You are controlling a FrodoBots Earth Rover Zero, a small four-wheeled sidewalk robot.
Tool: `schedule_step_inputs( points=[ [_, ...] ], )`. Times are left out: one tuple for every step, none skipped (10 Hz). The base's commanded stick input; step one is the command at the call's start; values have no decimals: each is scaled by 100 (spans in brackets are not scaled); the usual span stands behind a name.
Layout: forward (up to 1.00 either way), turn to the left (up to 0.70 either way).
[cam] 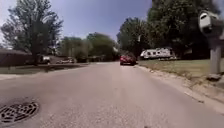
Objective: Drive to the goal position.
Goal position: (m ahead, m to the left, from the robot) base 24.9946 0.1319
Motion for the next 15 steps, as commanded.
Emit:
schedule_step_inputs(
  points=[
    [70,0],
    [70,0],
    [70,0],
    [70,0],
    [70,0],
    [70,0],
    [70,0],
    [70,0],
    [70,0],
    [70,0],
    [70,0],
    [70,0],
    [70,0],
    [70,0],
    [70,0]
  ],
)
